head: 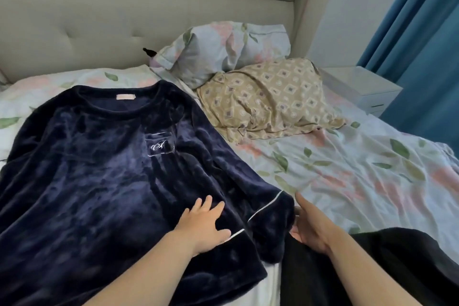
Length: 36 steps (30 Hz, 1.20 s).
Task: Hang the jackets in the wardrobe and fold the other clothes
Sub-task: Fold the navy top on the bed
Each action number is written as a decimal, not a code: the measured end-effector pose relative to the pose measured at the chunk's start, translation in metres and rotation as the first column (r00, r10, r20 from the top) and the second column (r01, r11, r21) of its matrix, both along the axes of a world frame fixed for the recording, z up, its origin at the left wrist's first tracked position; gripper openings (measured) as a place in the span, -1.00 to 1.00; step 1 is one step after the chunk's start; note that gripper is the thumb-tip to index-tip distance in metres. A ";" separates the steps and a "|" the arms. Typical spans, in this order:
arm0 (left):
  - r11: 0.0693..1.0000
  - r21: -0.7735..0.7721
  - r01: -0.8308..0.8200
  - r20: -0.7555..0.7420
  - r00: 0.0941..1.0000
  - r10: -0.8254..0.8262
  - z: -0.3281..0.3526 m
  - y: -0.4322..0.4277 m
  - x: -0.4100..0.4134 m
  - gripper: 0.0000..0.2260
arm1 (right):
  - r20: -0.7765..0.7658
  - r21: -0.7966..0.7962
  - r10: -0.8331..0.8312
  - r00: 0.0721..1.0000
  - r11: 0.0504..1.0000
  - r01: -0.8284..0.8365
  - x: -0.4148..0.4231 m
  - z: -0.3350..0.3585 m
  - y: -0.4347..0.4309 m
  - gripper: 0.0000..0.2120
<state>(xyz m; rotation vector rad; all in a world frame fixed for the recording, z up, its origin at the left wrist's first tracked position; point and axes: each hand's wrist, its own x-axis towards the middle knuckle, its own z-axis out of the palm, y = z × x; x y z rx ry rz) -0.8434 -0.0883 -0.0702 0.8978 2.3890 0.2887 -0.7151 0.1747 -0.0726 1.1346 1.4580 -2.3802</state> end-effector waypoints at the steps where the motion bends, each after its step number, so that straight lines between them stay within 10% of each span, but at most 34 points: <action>1: 1.000 -0.029 0.007 -0.017 1.000 -0.008 -0.011 0.002 0.003 -0.31 | -0.018 -0.083 0.020 1.000 0.996 -0.021 -0.005 -0.002 0.008 -0.30; 12: 0.998 -0.046 -0.033 -0.155 0.988 0.026 -0.061 0.004 0.004 -0.28 | -0.209 -0.334 -0.009 0.978 0.941 -0.062 -0.045 -0.048 0.038 -0.78; 18: 0.962 0.179 -0.204 -0.306 0.918 0.252 -0.021 0.030 0.017 -0.33 | -0.375 -0.317 -0.071 0.924 0.947 -0.056 -0.045 -0.070 0.045 -0.63; 22: 0.695 0.471 -0.543 0.235 0.837 0.495 0.009 0.090 0.027 -0.67 | -0.463 -0.360 -0.081 0.883 0.927 -0.103 -0.047 -0.055 0.048 -0.60; 25: 0.617 0.483 -0.621 0.568 0.759 0.318 0.017 0.123 0.023 -0.73 | -0.625 -0.234 0.078 0.777 0.930 -0.282 -0.040 -0.033 0.058 -0.44; 29: 0.626 0.487 -0.609 0.703 0.699 0.133 0.016 0.148 0.013 -0.60 | -0.579 0.046 -0.174 0.796 0.968 0.246 -0.032 -0.011 0.089 -0.70; 32: 0.587 0.465 -0.663 0.713 0.674 0.196 0.014 0.157 -0.003 -0.80 | -0.508 -0.035 -0.264 0.820 0.957 0.287 -0.027 -0.012 0.104 -0.67; 36: 0.535 0.619 -0.575 0.285 0.799 0.530 0.020 0.145 -0.072 -0.74 | -0.483 -0.125 -0.462 0.744 0.877 0.464 -0.042 -0.015 0.088 -0.61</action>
